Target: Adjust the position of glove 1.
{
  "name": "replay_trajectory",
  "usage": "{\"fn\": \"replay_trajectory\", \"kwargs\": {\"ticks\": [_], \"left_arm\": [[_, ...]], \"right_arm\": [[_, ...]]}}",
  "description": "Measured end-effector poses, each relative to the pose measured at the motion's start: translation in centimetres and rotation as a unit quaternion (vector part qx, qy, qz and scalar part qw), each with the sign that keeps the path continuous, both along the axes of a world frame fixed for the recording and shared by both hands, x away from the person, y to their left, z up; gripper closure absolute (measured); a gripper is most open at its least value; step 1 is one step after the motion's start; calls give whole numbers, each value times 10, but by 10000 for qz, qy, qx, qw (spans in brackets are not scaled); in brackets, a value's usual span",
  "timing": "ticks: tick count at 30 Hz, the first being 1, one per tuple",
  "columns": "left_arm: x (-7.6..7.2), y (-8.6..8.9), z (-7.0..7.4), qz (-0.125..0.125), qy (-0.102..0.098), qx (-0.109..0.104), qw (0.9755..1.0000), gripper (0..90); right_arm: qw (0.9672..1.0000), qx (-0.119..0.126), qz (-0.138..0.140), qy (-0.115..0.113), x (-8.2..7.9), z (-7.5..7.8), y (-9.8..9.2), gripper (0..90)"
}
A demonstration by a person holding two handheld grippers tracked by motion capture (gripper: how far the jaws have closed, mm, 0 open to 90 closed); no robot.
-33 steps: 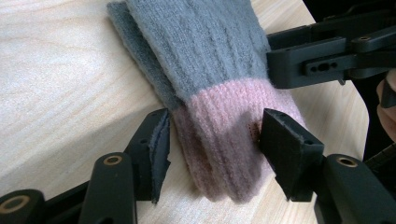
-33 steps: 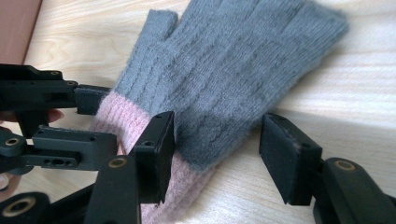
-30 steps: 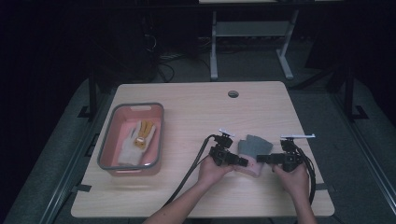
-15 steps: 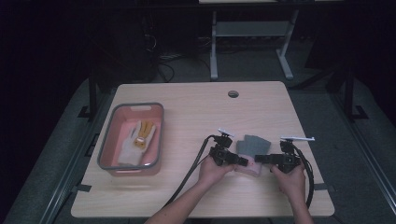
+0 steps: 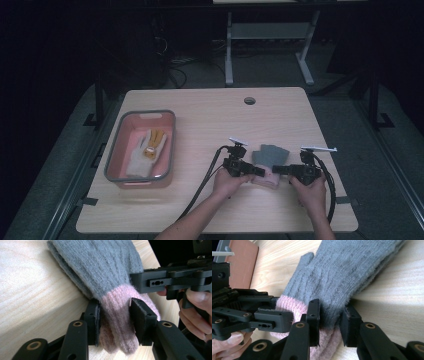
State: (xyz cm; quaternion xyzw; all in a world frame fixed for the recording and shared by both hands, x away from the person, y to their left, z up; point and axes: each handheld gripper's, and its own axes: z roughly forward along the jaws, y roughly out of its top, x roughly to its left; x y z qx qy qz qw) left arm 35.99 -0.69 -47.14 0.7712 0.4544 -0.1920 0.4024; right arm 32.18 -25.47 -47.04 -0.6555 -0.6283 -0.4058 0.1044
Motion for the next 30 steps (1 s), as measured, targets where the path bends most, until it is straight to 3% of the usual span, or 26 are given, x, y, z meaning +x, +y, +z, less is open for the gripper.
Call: {"fn": "replay_trajectory", "kwargs": {"ticks": [11,30], "left_arm": [[-1,8,5,-41,-80,-122,9999,638],[-10,33,29,-91,-344,-241,9991,639]], "right_arm": [[9996,-177,165,-132,-1,8,8,735],[9981,-87,405,-448,-7,32,25,736]]}}
